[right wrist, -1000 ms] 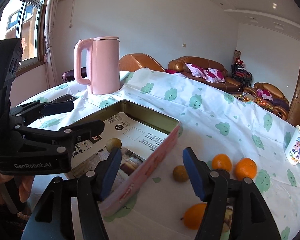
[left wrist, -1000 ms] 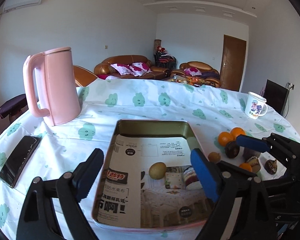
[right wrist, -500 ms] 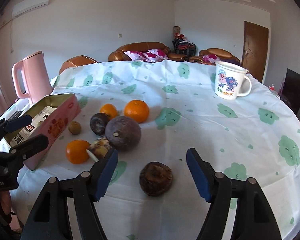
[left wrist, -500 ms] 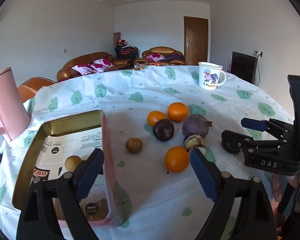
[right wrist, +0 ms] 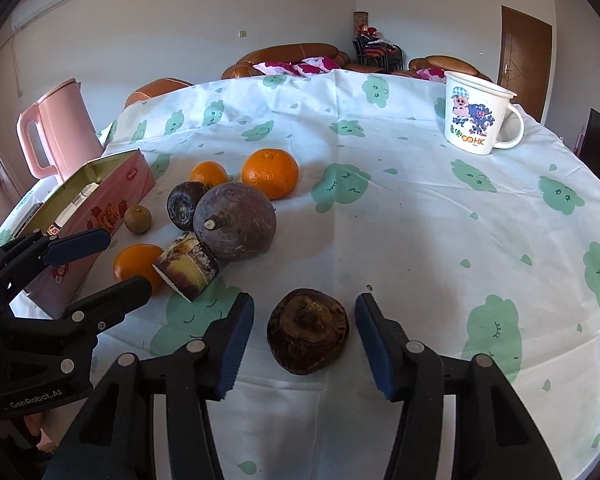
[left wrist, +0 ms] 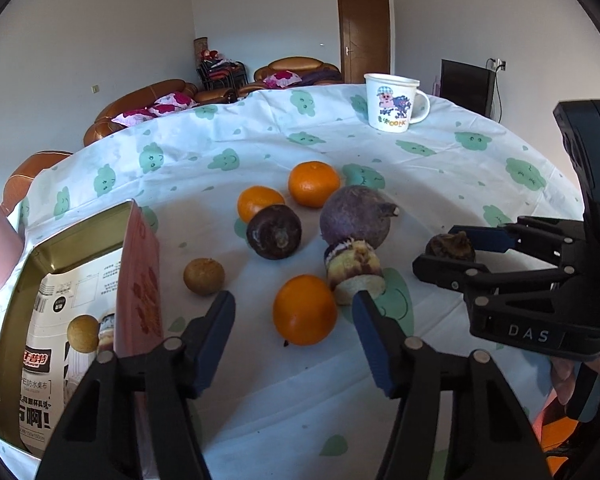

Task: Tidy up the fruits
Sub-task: 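Grasp a dark round fruit with the right tool while the left tool reaches an orange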

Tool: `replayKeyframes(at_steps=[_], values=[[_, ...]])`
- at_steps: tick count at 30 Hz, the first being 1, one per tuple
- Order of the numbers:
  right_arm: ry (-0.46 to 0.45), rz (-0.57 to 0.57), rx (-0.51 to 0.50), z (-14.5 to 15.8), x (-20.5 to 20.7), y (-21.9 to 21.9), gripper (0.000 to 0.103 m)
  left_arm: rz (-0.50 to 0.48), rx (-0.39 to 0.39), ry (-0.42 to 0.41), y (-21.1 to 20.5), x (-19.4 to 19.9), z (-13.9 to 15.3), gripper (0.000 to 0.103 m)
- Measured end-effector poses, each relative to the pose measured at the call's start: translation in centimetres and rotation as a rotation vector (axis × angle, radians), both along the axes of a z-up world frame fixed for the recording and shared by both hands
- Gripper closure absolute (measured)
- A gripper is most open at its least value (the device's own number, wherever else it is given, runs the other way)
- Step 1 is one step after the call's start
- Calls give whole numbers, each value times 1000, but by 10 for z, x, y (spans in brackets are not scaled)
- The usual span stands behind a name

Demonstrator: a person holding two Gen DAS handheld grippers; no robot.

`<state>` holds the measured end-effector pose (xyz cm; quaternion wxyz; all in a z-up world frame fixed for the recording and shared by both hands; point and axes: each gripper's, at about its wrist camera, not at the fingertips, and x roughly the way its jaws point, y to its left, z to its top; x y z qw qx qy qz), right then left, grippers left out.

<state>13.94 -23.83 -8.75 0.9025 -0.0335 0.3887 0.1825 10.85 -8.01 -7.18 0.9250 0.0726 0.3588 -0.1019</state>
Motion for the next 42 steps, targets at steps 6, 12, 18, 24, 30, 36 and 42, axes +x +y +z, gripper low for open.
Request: replayKeyframes(at_steps=[6,12,18,24,30,36,42], values=[[-13,10,-9,0,-3,2,62,-34,-29,58,1,7,-6,68],[-38,30,30,3,-8,-1,63,-36,-54,28,4,2,-3,69],[-90,52,72,7,-15,-3,63,-19,-63,-36,7,-7,2,69],[-138,66,99,10,-21,-6,63,-8,-68,-93,10,-14,7,69],[-176,75,107,12,-26,-6,63,4,-71,-159,12,-23,13,69],[-213,87,121,13,-31,-8,63,8,-79,-205,14,-29,16,69],[-255,91,132,15,-38,-10,63,14,-81,-228,14,-33,18,69]])
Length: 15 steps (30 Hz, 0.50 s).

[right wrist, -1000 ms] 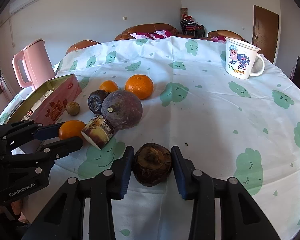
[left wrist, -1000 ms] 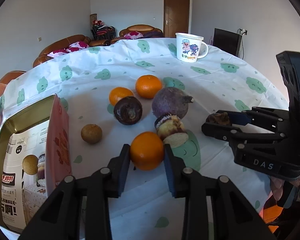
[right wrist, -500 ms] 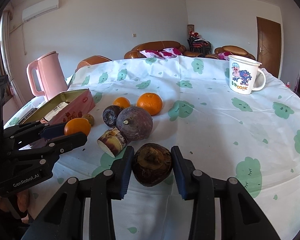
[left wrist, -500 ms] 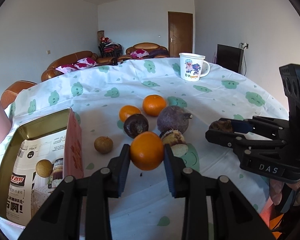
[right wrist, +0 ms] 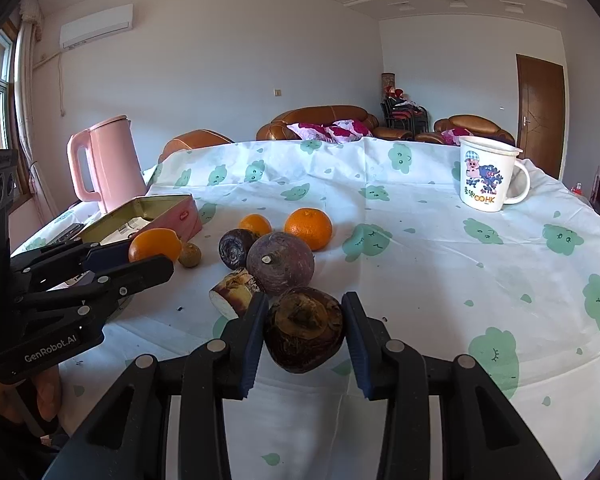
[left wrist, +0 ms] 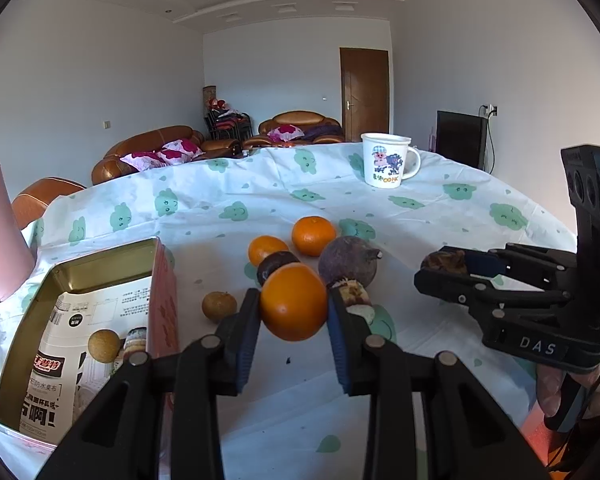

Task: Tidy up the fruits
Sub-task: 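Close the left tool on the orange and lift it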

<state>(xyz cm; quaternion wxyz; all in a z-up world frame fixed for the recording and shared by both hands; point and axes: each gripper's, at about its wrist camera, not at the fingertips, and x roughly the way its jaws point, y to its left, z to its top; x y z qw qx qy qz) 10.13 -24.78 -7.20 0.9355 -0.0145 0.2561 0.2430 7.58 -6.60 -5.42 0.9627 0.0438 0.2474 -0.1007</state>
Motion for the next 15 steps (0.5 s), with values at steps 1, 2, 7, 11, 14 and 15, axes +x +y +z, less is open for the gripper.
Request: replayKeyframes(at_steps=[1,2,7,11,14,15], values=[[-6,0,2,0,-1,0,63,1,-1,-5,0,-1,0,69],[-10,0,4,0,-2,-1,63,1,-3,-12,1,-2,1,69],[-26,0,10,1,-4,-1,63,2,-1,-44,1,-8,3,69],[-41,2,12,1,-6,-1,63,1,0,-64,0,-11,4,69],[-54,4,14,2,-8,-2,63,4,-1,-74,0,-13,5,69],[-61,4,15,2,-9,-2,63,4,-2,-78,0,-13,5,69]])
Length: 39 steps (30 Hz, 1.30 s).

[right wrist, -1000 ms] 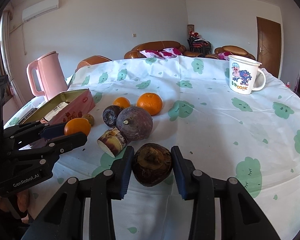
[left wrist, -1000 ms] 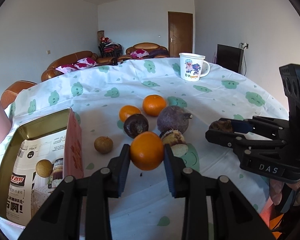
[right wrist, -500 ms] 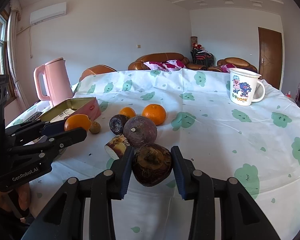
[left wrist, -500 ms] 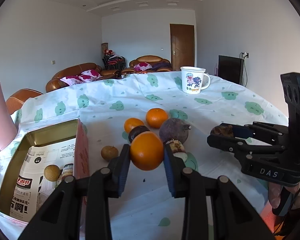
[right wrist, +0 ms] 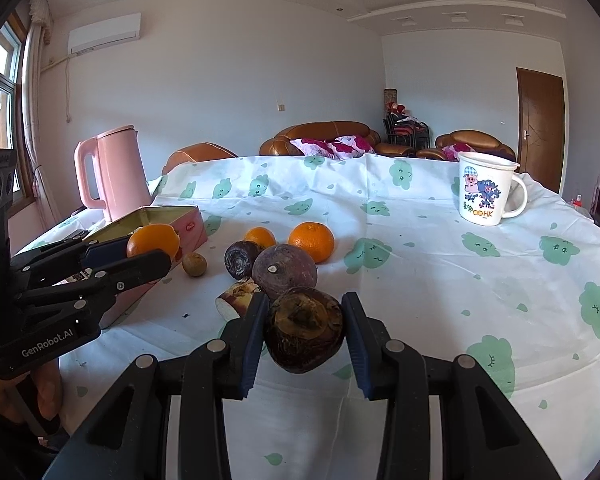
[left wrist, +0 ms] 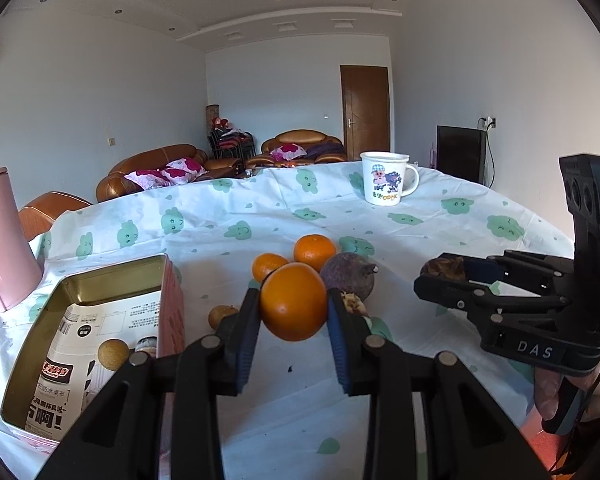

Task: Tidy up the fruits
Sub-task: 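Close the left tool on the orange and lift it, then carry the orange and dark fruit into the tin and release both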

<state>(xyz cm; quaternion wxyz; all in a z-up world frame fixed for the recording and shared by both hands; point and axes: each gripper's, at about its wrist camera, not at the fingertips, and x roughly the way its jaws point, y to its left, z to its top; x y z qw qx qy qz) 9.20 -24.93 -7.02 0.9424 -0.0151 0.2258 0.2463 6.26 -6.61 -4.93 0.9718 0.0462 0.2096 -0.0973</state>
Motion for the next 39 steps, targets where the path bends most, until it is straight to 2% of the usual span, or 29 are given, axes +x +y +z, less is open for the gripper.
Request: replayKeyframes(at_steps=[24,28,35,39], values=[[-98,-7,5,3,-13,-1,63,0,-19,-97,3,-15,6,69],[-101,6,19,13,-14,2,63,12,-62,-70,13,-15,10,69],[-64,102,36,40,-1,30,63,103,-89,-96,51,-19,32,69],[-41,182,23,54,8,62,63,181,-65,-67,80,-10,38,69]])
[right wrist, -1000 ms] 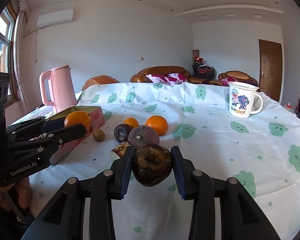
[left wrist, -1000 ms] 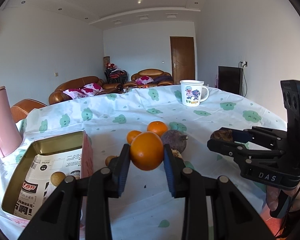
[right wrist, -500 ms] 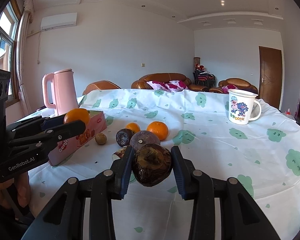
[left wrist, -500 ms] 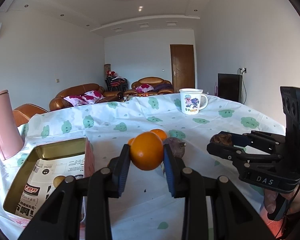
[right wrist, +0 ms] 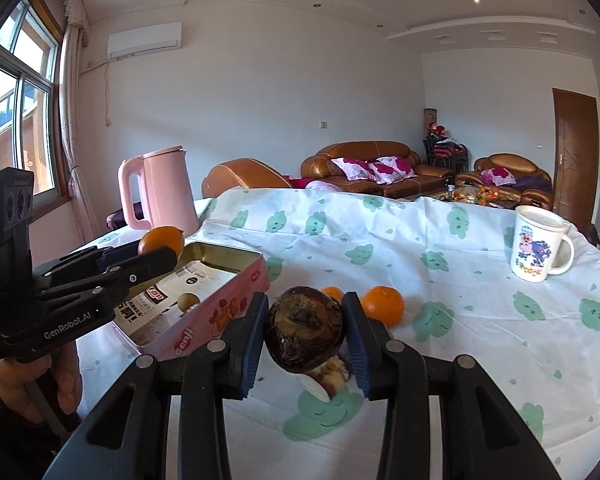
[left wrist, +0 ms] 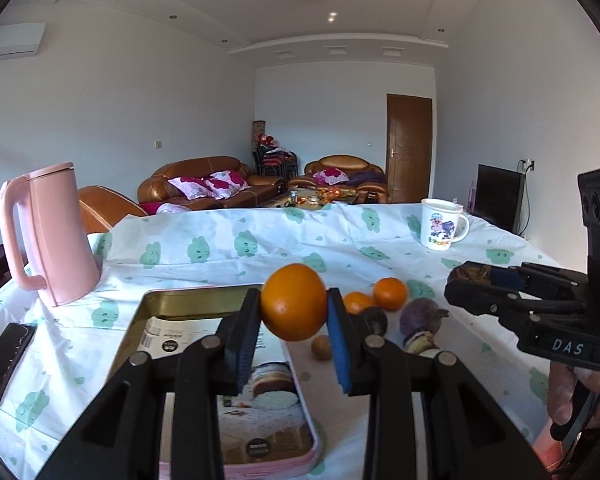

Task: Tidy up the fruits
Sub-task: 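Carry the orange and dark fruit into the tin and release both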

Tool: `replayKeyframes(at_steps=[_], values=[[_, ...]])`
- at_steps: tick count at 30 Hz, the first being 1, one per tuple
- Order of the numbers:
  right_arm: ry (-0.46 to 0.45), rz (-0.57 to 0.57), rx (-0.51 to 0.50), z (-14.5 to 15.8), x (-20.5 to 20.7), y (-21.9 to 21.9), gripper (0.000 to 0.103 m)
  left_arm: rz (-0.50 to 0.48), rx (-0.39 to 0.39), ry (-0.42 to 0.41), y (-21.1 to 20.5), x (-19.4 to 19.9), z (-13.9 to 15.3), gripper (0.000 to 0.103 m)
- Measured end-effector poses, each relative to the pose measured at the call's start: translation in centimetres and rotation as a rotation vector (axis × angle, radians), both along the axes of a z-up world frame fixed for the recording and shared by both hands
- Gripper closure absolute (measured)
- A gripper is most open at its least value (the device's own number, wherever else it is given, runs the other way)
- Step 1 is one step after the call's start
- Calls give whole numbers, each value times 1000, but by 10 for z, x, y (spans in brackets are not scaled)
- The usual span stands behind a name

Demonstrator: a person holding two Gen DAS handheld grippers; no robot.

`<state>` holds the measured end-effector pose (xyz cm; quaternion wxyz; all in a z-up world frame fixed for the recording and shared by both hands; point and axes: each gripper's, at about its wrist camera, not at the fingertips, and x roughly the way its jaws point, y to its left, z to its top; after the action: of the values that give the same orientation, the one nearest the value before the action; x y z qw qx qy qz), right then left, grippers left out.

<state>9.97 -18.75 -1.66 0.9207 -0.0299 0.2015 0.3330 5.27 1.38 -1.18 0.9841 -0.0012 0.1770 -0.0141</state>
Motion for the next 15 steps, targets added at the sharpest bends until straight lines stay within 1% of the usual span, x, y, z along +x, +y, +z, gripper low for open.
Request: replayKeyframes(at_steps=[4,8,12,15], values=[[-7,69,-48,11,5,38,63,73,-4,69,33,15,-5,69],[20,122,-71,15,15,73,63,116,-54,142,68,28,-15,69],[60,155,-108,9,26,105,63,148,-66,191,88,36,-26,69],[93,177,-139,-3,32,126,63,140,-79,224,96,42,-31,69]])
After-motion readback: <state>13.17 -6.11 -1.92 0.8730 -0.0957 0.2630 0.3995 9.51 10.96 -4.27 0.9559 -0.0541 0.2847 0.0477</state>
